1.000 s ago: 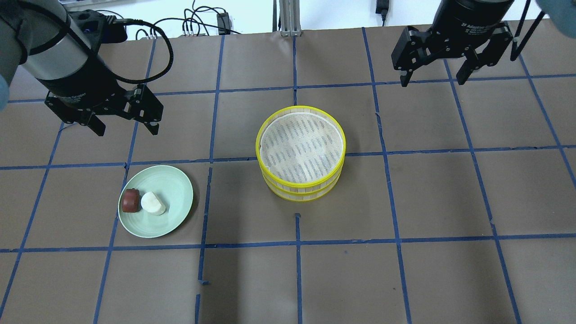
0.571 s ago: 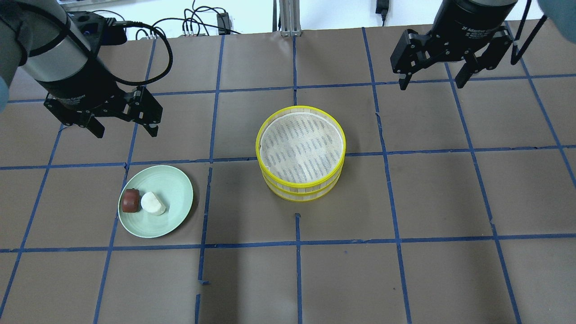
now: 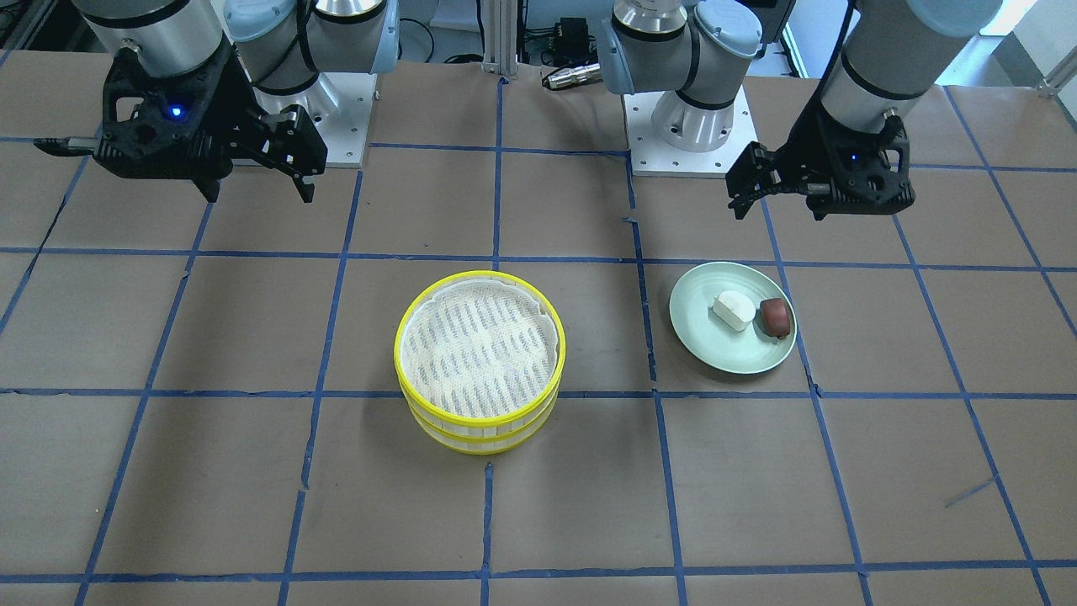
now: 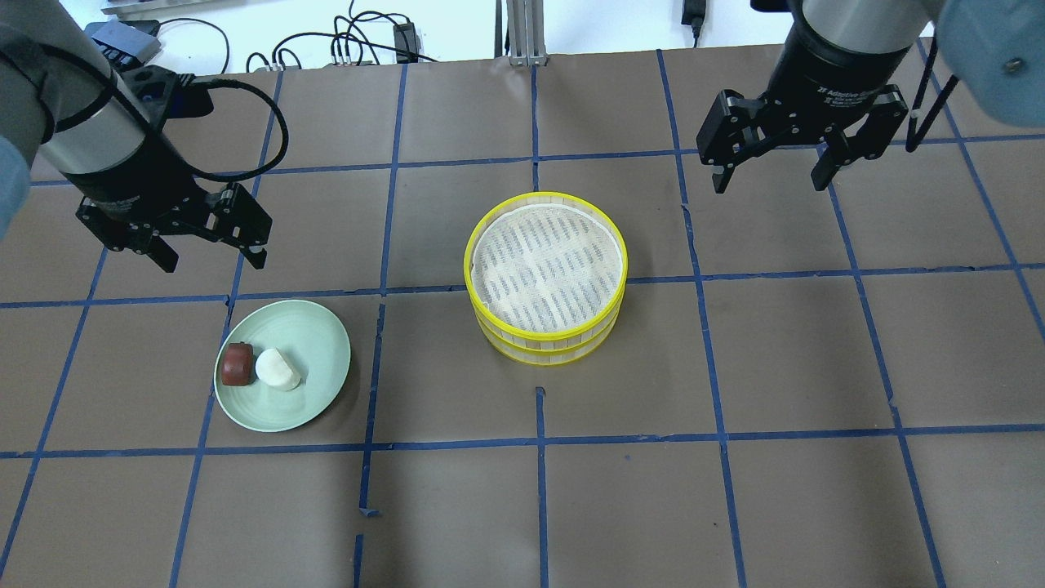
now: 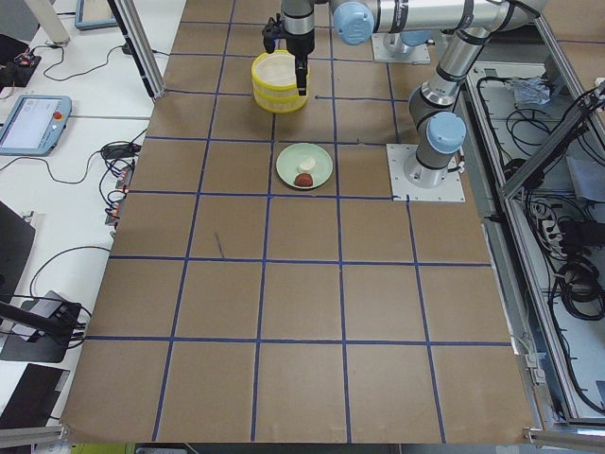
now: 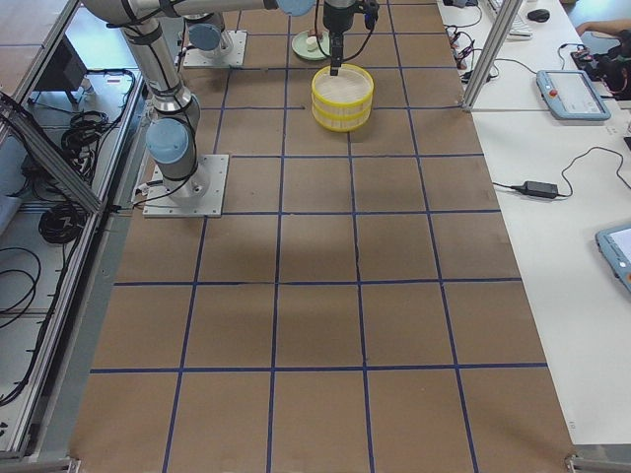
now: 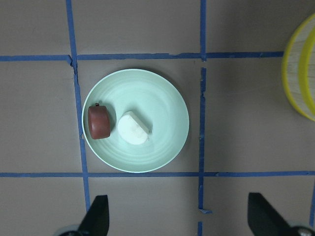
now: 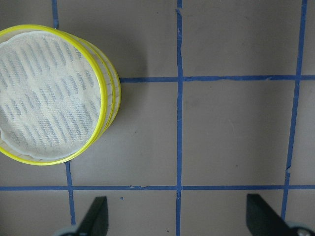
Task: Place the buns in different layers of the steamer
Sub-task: 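Move the left gripper to the plate while the right reaches the steamer rim, then grasp the white bun with the left gripper while the right grips the rim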
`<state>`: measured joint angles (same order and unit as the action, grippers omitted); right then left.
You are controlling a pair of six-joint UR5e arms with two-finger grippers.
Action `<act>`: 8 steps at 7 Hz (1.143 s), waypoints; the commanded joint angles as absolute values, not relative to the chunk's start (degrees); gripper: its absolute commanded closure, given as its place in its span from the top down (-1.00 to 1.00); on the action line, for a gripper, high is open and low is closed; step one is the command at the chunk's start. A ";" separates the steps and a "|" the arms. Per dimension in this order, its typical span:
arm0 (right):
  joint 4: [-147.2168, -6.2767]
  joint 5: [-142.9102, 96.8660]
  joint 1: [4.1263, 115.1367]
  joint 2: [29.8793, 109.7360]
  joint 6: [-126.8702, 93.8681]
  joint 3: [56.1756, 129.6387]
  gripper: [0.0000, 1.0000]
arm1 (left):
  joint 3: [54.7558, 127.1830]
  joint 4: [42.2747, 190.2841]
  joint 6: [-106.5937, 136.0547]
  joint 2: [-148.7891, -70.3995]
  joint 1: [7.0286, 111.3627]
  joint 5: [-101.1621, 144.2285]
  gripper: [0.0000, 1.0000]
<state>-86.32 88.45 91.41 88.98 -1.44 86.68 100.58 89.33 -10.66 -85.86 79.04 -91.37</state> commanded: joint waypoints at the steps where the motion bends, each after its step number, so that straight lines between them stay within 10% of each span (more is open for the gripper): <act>1: -92.19 88.51 93.06 85.88 -4.37 89.28 0.98 | 109.65 76.63 -13.45 -89.80 75.32 -91.23 1.00; 8: -113.80 89.03 101.60 73.76 -14.02 98.79 0.68 | 119.35 57.12 -13.18 -105.03 75.24 -92.19 1.00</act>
